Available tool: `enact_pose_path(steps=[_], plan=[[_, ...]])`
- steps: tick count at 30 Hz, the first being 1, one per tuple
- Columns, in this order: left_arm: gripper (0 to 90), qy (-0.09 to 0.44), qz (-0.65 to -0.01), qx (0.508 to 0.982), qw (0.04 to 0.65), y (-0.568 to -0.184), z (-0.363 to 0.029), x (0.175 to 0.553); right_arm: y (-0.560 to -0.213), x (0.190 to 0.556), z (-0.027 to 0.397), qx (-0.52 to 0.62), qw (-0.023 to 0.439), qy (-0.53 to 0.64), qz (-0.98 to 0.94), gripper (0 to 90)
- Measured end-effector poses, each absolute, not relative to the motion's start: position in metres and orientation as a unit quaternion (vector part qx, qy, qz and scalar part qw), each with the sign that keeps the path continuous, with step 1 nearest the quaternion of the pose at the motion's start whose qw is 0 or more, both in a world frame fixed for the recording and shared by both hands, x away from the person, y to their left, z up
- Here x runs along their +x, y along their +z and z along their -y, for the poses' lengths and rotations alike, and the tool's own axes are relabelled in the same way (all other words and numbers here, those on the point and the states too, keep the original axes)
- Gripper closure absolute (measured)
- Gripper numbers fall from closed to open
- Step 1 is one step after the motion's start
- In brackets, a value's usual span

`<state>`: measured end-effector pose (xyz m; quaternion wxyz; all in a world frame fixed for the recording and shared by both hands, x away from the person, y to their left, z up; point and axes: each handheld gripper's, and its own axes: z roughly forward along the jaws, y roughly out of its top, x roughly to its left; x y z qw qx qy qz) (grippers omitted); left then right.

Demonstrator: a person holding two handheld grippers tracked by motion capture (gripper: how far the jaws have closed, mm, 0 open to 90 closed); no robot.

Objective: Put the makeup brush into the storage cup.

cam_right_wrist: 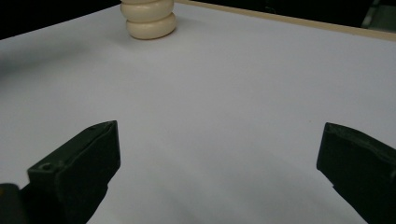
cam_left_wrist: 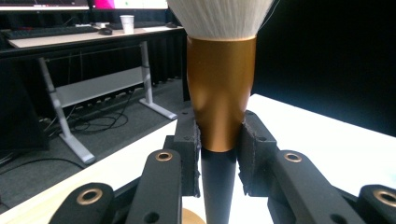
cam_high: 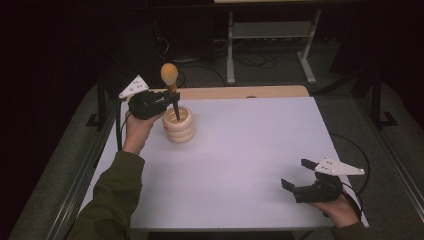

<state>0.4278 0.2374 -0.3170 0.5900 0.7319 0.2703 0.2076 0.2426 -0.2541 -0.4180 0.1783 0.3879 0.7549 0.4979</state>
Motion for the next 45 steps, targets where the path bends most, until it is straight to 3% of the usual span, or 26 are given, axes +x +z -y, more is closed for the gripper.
enact_pose_path(steps=[45], plan=[[71.9, 0.207, -0.336, 0.733, 0.554, -0.365, -0.252, 0.444, -0.419, 0.242, 0.256, 0.392, 0.176, 0.500, -0.752, 0.0]])
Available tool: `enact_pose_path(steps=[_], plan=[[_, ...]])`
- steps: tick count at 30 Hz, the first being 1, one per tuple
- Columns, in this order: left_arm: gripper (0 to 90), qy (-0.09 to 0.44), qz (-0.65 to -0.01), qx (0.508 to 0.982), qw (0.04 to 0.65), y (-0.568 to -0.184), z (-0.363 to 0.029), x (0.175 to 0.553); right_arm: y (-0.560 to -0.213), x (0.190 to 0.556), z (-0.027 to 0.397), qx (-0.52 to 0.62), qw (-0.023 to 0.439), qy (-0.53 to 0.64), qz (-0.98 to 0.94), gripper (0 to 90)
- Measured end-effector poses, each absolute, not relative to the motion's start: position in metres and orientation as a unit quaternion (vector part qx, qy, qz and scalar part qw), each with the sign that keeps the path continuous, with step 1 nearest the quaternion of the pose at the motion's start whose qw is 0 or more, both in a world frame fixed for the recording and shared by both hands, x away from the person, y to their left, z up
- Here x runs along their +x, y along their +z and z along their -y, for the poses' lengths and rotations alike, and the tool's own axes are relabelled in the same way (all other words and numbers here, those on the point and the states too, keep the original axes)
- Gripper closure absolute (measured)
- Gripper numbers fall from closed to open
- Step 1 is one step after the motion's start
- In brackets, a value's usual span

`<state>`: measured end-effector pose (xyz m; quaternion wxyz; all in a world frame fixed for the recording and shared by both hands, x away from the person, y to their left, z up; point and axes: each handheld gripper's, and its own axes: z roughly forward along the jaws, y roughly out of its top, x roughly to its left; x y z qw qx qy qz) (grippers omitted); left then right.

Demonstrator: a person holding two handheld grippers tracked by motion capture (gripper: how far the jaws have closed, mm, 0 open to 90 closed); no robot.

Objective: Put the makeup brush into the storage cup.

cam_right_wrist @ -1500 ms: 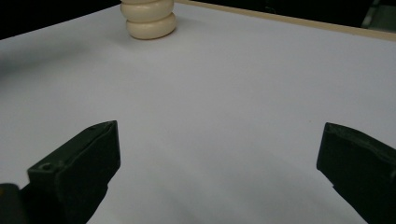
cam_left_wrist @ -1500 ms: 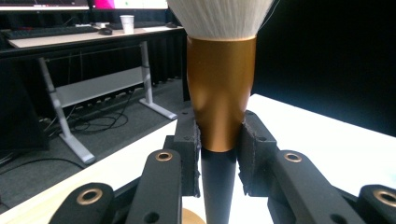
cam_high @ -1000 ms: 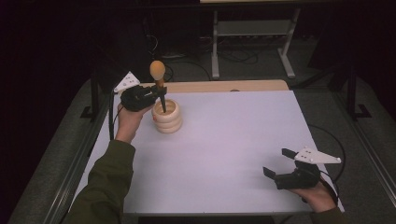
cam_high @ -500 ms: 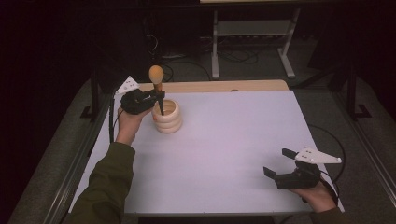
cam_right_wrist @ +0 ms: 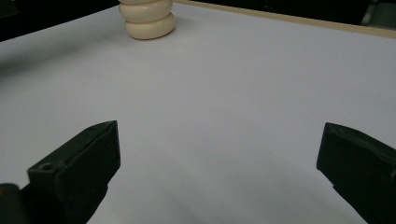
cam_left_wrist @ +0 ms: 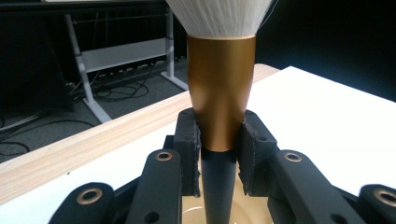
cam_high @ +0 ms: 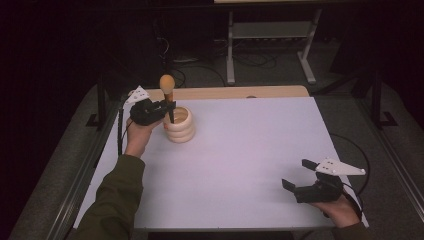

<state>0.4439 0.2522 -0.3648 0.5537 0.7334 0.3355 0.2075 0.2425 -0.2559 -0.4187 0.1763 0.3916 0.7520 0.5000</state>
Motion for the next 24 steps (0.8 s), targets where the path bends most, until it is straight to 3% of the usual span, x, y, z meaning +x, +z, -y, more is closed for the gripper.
enact_pose_path(steps=[24], plan=[[71.2, 0.199, -0.344, 0.743, 0.539, -0.380, -0.251, 0.446, -0.419, 0.242, 0.256, 0.391, 0.176, 0.500, -0.752, 0.0]])
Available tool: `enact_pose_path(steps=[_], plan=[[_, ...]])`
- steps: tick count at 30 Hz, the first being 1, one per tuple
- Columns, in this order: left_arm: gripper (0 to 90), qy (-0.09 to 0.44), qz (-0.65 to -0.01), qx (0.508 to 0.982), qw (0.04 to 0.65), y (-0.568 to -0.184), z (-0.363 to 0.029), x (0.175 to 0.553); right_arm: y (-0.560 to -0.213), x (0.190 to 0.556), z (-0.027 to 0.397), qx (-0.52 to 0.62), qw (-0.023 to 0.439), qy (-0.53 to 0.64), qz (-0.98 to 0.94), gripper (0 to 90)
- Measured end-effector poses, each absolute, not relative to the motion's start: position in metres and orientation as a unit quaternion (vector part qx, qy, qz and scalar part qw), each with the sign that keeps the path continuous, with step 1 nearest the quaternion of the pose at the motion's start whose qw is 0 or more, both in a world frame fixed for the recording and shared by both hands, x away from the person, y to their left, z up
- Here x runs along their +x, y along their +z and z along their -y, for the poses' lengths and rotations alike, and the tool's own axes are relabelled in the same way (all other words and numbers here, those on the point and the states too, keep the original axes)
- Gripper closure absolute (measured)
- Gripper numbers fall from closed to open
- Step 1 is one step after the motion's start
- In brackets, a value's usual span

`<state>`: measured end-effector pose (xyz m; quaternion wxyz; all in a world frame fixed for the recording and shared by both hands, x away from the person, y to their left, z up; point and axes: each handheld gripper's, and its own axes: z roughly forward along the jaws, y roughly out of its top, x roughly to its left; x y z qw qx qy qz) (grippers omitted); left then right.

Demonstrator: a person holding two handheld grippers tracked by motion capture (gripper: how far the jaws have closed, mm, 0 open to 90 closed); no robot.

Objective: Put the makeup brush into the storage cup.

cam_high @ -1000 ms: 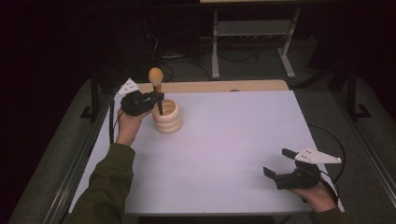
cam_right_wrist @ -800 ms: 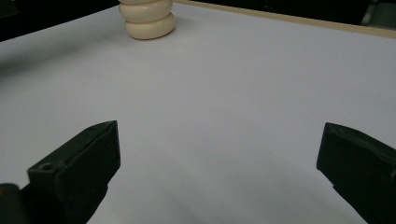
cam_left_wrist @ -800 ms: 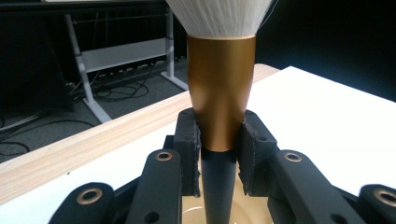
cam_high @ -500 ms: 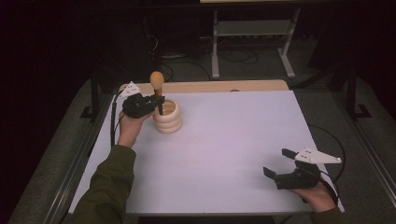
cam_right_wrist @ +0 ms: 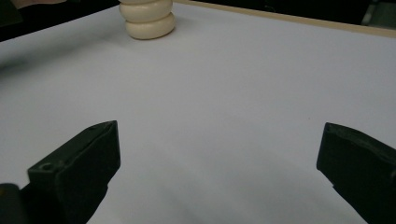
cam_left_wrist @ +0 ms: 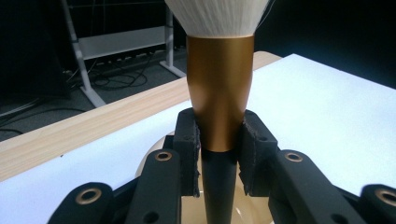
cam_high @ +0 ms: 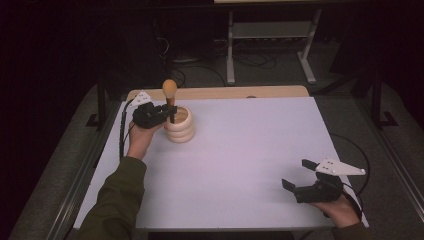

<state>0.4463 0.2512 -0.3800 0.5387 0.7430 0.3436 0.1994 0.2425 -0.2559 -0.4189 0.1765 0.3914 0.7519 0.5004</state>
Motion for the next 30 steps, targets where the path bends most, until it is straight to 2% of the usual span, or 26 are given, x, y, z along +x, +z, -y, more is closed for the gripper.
enact_pose_path(steps=[1, 3, 8, 18, 24, 30], plan=[[69.4, 0.203, -0.343, 0.742, 0.539, -0.380, -0.252, 0.446, -0.419, 0.242, 0.256, 0.392, 0.176, 0.500, -0.752, 0.0], [59.8, 0.206, -0.349, 0.733, 0.547, -0.378, -0.253, 0.447, -0.419, 0.243, 0.256, 0.390, 0.177, 0.500, -0.753, 0.0], [31.7, 0.218, -0.359, 0.725, 0.546, -0.378, -0.256, 0.447, -0.419, 0.243, 0.256, 0.389, 0.177, 0.500, -0.753, 0.0], [7.0, 0.195, -0.346, 0.744, 0.537, -0.373, -0.257, 0.442, -0.420, 0.243, 0.256, 0.391, 0.175, 0.500, -0.753, 0.0], [0.5, 0.176, -0.339, 0.758, 0.528, -0.371, -0.256, 0.437, -0.420, 0.244, 0.256, 0.391, 0.174, 0.502, -0.752, 0.0], [0.0, 0.168, -0.335, 0.761, 0.530, -0.365, -0.258, 0.426, -0.419, 0.246, 0.254, 0.385, 0.173, 0.503, -0.754, 0.0]])
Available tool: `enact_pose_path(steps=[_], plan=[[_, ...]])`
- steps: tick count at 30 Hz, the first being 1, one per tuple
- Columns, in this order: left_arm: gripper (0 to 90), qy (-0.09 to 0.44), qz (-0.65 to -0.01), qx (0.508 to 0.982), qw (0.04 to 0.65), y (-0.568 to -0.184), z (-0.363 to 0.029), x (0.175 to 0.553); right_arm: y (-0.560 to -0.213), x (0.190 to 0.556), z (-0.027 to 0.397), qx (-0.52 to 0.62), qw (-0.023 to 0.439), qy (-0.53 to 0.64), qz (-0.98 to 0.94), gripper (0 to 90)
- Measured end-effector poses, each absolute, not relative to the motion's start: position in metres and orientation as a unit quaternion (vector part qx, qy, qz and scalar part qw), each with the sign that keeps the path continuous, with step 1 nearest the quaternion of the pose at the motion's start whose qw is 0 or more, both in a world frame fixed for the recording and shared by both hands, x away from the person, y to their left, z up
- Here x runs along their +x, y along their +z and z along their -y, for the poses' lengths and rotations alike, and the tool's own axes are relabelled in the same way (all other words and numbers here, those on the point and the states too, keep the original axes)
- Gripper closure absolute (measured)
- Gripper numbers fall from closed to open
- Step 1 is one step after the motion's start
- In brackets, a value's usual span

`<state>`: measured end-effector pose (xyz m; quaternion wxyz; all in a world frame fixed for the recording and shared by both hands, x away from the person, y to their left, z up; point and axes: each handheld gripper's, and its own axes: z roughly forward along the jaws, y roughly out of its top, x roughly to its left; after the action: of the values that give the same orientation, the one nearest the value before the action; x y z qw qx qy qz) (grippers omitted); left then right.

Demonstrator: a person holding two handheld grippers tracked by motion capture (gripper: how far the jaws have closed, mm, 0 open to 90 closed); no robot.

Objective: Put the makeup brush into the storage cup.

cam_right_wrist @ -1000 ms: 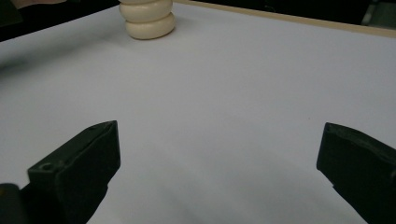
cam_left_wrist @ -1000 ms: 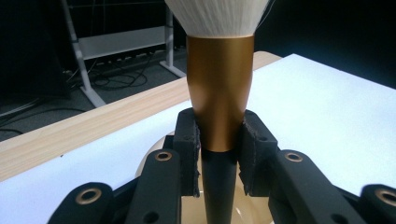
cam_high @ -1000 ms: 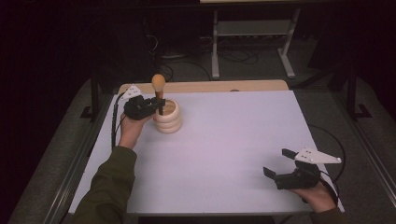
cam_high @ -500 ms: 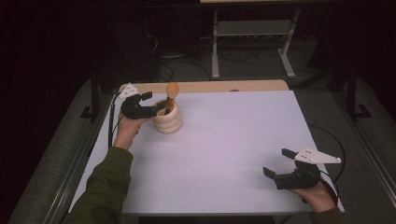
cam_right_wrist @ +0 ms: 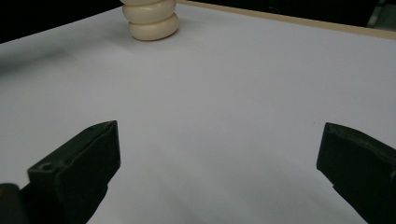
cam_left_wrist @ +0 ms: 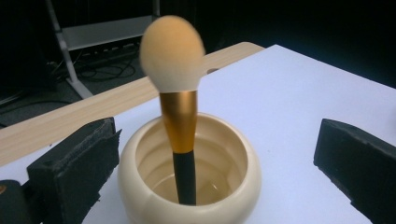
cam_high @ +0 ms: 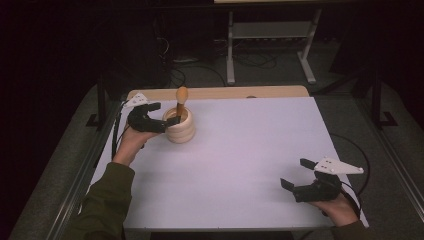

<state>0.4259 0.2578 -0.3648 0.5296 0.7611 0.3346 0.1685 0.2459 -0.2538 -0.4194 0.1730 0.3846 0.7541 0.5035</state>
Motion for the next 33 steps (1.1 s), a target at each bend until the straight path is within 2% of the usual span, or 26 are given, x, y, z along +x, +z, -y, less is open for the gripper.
enact_pose_path(steps=[17, 33], plan=[[0.0, 0.151, -0.319, 0.777, 0.522, -0.357, -0.262, 0.392, -0.418, 0.244, 0.253, 0.384, 0.174, 0.504, -0.754, 0.0], [0.0, 0.141, -0.323, 0.770, 0.532, -0.364, -0.263, 0.361, -0.416, 0.242, 0.254, 0.384, 0.178, 0.506, -0.751, 0.0]])
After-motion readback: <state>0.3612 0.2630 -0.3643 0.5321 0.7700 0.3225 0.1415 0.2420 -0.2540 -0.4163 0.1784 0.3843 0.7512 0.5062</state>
